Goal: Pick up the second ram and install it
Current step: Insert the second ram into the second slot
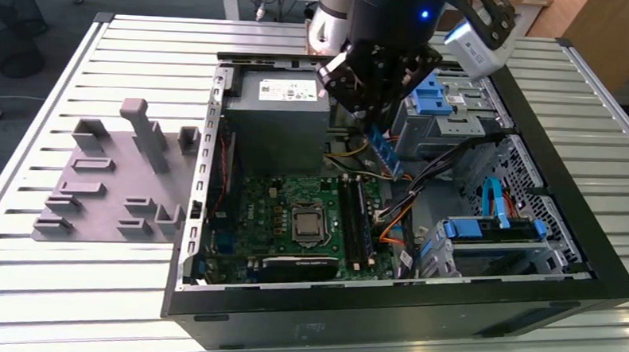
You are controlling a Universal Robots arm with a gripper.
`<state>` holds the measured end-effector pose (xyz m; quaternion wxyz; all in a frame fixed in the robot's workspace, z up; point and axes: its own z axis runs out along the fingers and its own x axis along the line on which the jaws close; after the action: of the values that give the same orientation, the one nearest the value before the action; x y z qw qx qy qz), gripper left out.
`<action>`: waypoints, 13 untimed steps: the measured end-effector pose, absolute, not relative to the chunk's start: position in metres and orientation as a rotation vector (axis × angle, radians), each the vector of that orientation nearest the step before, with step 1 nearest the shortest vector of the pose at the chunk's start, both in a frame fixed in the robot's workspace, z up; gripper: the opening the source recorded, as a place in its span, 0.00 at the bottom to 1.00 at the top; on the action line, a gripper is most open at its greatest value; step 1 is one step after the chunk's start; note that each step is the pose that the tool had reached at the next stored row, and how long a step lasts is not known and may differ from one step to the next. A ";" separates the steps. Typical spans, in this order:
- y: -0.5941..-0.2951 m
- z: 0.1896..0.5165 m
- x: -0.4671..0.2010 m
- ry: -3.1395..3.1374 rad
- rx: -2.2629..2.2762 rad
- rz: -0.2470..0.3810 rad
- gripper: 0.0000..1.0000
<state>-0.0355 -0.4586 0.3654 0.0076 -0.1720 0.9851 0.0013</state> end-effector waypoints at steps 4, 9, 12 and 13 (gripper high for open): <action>-0.459 0.365 -0.036 3.096 -0.435 0.003 0.14; -0.459 0.364 -0.036 3.112 -0.297 0.002 0.14; -0.459 0.364 -0.036 3.119 -0.211 0.001 0.14; -0.459 0.363 -0.036 3.120 -0.195 0.001 0.14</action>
<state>-0.0355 -0.4586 0.3634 0.0077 -0.0625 0.9980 0.0004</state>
